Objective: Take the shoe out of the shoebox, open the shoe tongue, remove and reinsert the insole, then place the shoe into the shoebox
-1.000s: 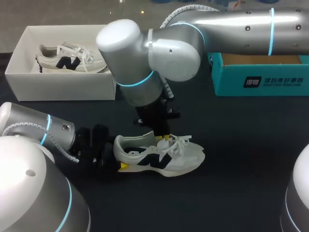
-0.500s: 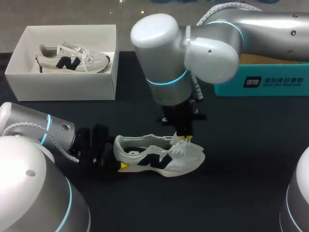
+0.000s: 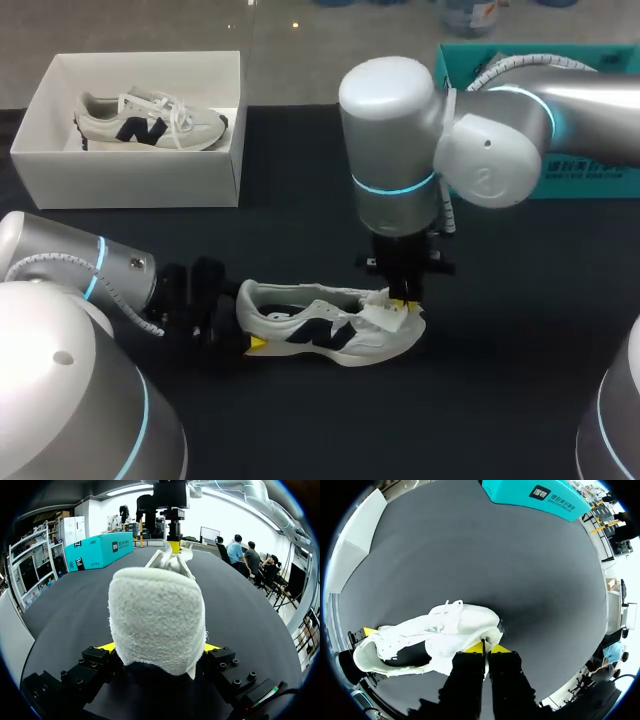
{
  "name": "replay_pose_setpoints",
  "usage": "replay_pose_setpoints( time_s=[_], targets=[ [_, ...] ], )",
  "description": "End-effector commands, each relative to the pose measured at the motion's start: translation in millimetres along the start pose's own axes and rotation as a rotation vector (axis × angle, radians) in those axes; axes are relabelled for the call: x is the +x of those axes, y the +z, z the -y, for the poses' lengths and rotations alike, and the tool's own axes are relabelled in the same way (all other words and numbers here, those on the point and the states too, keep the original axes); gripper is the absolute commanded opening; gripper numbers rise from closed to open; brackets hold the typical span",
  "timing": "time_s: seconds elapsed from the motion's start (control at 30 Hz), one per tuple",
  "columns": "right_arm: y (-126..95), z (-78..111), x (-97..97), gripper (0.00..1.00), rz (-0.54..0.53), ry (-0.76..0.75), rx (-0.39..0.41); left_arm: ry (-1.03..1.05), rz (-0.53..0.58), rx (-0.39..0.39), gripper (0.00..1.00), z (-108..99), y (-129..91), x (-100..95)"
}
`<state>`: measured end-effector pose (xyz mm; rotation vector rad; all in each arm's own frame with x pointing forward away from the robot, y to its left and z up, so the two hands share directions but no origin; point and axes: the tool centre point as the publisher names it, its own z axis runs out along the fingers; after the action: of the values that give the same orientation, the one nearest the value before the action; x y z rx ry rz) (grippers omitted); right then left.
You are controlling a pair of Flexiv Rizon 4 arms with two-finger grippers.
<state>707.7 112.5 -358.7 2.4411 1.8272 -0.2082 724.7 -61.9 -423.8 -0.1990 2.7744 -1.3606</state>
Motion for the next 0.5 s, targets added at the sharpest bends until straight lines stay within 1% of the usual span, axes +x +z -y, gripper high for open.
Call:
replay_pose_setpoints(
  time_s=[0.03,0.13,0.17,0.2,0.23,0.27,0.3,0.33,0.37,0.5],
  targets=[
    [22.9,-1.0,-3.2,0.0,-0.029,0.254,0.001,-0.001,0.003,-0.003,0.0,-3.3,0.0,0.9],
    [32.9,-3.2,-2.1,0.0,-0.031,0.254,0.015,-0.001,0.003,-0.003,0.0,-3.3,0.0,0.9],
    [33.8,-3.4,-1.9,0.07,-0.03,0.253,0.017,-0.001,0.003,-0.003,0.0,-3.3,0.0,0.9],
    [34.1,-3.5,-1.8,0.2,-0.03,0.253,0.017,-0.001,0.003,-0.003,0.0,-3.3,0.0,0.9],
    [34.2,-3.6,-1.8,0.39,-0.031,0.253,0.019,-0.001,0.003,-0.003,0.0,-3.3,0.0,0.9],
    [33.3,-3.8,-1.6,0.53,-0.031,0.253,0.02,-0.001,0.003,-0.003,0.0,-3.3,0.0,0.9],
    [30.1,-4.0,-1.2,0.78,-0.028,0.254,0.018,-0.001,0.003,-0.003,0.0,-3.3,0.0,0.9],
    [27.2,-4.0,-0.8,0.95,-0.024,0.253,0.015,-0.001,0.003,-0.003,0.0,-3.3,0.0,0.9],
    [23.6,-4.1,-0.4,1.0,-0.021,0.252,0.011,-0.001,0.003,-0.003,0.0,-3.3,0.0,0.9],
    [7.8,-3.6,2.4,1.0,-0.002,0.242,-0.021,-0.001,0.003,-0.003,0.0,-3.3,0.0,0.9]
  ],
)
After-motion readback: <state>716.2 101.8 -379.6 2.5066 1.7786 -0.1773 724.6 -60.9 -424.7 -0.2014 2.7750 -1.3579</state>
